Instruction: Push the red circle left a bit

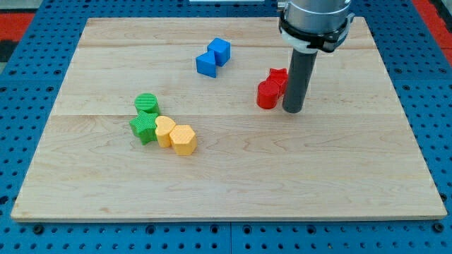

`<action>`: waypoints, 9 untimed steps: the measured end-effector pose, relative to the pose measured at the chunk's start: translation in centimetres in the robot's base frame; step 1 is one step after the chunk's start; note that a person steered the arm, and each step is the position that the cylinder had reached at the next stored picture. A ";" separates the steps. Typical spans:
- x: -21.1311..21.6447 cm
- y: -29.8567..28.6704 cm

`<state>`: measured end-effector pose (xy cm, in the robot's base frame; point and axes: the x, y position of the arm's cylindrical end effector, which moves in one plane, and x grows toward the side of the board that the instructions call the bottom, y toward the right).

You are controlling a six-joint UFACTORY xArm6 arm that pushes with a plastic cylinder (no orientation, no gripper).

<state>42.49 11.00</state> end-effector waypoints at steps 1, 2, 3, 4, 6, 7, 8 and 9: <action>-1.2 0.8; -1.8 0.4; -2.0 -0.7; -2.2 -1.7; -2.4 -5.0; -2.4 -7.3; -2.4 -9.2; -2.4 -11.0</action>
<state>40.05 0.01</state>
